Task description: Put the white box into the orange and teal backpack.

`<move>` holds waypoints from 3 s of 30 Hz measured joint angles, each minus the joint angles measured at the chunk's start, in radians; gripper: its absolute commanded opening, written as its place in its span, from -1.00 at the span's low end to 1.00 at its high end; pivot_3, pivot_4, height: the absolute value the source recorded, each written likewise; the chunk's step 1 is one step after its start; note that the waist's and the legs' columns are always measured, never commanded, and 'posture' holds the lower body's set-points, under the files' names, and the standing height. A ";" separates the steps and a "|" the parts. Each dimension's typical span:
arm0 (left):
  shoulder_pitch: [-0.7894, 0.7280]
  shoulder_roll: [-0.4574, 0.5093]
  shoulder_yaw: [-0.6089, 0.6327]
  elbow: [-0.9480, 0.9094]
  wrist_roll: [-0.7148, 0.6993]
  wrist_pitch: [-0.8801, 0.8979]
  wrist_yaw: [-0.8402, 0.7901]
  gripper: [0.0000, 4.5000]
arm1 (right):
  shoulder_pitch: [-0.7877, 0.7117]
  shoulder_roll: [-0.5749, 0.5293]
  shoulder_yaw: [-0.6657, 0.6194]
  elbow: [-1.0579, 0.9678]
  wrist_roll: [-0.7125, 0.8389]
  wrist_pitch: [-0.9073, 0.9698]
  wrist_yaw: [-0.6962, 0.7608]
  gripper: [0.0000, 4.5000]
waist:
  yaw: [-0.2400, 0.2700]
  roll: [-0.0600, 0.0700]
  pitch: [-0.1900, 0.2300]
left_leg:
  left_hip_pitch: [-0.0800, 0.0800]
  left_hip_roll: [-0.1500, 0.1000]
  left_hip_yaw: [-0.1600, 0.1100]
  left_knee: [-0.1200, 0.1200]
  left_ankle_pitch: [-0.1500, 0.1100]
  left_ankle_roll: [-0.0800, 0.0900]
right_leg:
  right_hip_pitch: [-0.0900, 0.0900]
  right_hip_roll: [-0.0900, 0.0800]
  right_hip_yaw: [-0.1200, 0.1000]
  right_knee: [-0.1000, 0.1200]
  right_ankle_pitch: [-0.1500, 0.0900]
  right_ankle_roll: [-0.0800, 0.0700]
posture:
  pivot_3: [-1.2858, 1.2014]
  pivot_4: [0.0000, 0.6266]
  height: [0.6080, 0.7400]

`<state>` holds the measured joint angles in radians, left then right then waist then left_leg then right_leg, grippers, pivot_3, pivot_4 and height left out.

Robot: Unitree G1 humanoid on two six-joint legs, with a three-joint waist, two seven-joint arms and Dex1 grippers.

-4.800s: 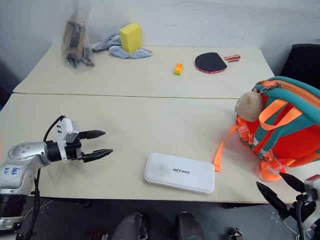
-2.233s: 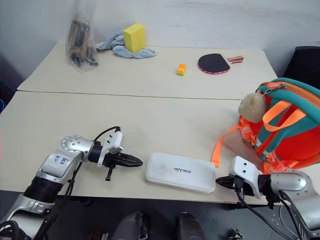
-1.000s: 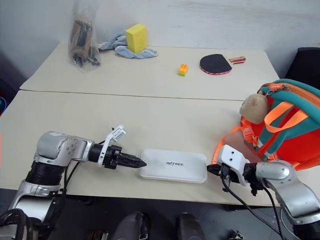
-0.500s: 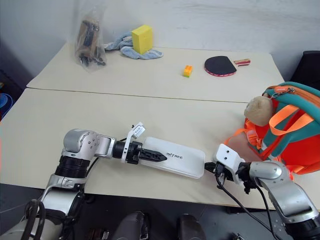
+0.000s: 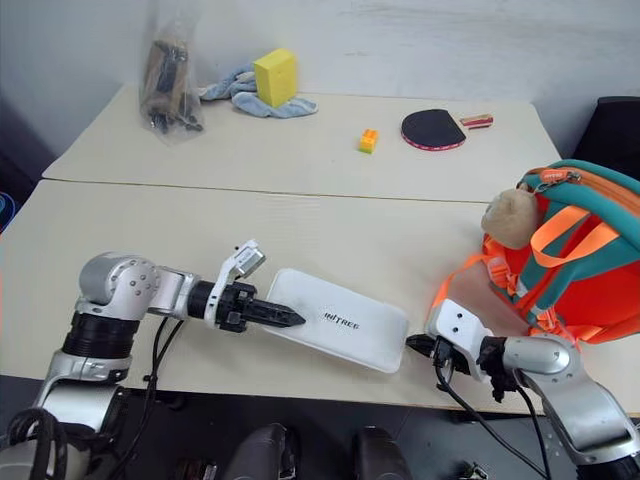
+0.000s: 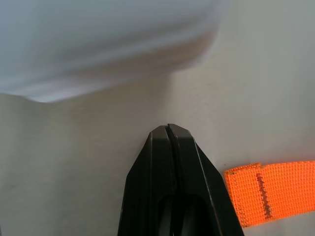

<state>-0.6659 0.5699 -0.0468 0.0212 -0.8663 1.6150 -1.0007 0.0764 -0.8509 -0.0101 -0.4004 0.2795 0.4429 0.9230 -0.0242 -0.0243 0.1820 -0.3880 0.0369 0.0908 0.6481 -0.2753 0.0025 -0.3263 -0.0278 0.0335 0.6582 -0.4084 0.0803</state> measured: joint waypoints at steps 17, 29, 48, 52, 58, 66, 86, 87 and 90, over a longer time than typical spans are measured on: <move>-0.026 -0.111 0.265 0.068 -0.010 -0.219 0.137 -0.37 | 0.431 0.242 -0.851 -0.314 0.451 0.321 -0.222 0.30 | 0.007 0.000 0.001 | -0.002 -0.001 -0.001 -0.001 -0.001 0.000 | 0.000 0.000 0.001 -0.002 0.000 0.001 | 0.03 -0.52 1.00; -0.006 -0.091 0.192 0.053 0.074 -0.540 0.079 -0.37 | 0.330 0.192 -0.995 -0.191 0.765 0.381 -0.373 0.98 | -0.005 0.000 0.002 | -0.001 -0.001 0.001 -0.004 -0.001 0.000 | -0.001 0.001 0.002 -0.003 0.000 0.000 | 0.03 -0.52 1.00; -0.175 -0.151 0.187 0.262 0.201 -0.791 0.168 -0.37 | -0.060 0.175 -0.638 0.049 0.614 0.235 -0.401 -0.05 | -0.003 0.000 0.002 | -0.004 0.000 0.001 -0.002 0.000 0.000 | -0.004 0.002 0.003 -0.001 0.000 0.001 | 0.03 -0.52 1.00; -0.185 -0.151 0.206 0.266 0.204 -0.802 0.187 -0.37 | -0.055 0.125 -0.618 0.041 0.644 0.254 -0.315 -0.67 | -0.004 0.000 0.002 | -0.004 0.000 0.002 -0.002 0.000 0.000 | -0.004 0.001 0.003 -0.001 0.000 0.001 | 0.03 -0.52 1.00; -0.201 -0.130 0.204 0.291 0.212 -0.821 0.179 -0.37 | -0.110 0.035 -0.511 -0.056 0.738 0.320 -0.192 -1.00 | -0.008 0.000 0.003 | -0.004 0.001 0.001 -0.002 0.000 0.000 | -0.004 0.002 0.003 -0.001 0.000 0.001 | 0.03 -0.52 1.00; -0.240 -0.064 0.185 0.273 0.216 -0.844 -0.011 -0.37 | -0.239 -0.077 -0.414 -0.145 0.888 0.419 -0.118 -1.00 | -0.002 0.000 0.004 | -0.019 0.001 0.001 0.001 0.001 0.000 | -0.020 0.002 0.001 0.002 0.000 0.001 | 0.03 -0.52 1.00; -0.340 0.079 0.158 0.345 0.184 -0.860 -0.433 -0.37 | 0.063 -0.269 -0.829 -0.142 1.320 0.673 0.038 -1.00 | -0.002 -0.004 0.007 | -0.018 0.001 0.000 0.002 0.001 0.002 | -0.017 0.002 0.001 0.001 0.000 0.001 | 0.03 -0.52 1.00; -0.340 0.079 0.149 0.347 0.190 -0.870 -0.446 -0.37 | 0.069 -0.267 -0.829 -0.141 1.303 0.673 0.047 -1.00 | -0.002 -0.004 0.007 | -0.018 0.001 0.000 0.002 0.001 0.003 | -0.017 0.002 0.001 0.001 0.000 0.001 | 0.03 -0.52 1.00; -0.362 0.074 0.121 0.399 0.233 -0.949 -0.484 -0.37 | 0.091 -0.267 -0.831 -0.135 1.254 0.670 0.083 -1.00 | -0.002 -0.004 0.007 | -0.018 0.001 0.000 0.003 0.001 0.003 | -0.017 0.001 0.001 0.002 0.000 0.001 | 0.03 -0.52 1.00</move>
<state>-1.0277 0.6440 0.0739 0.4199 -0.6336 0.6661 -1.4852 0.1675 -1.1178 -0.8412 -0.5350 1.5330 1.1133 1.0061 -0.0263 -0.0283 0.1889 -0.4060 0.0378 0.0907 0.6513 -0.2741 0.0055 -0.3431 -0.0263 0.0342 0.6600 -0.4086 0.0809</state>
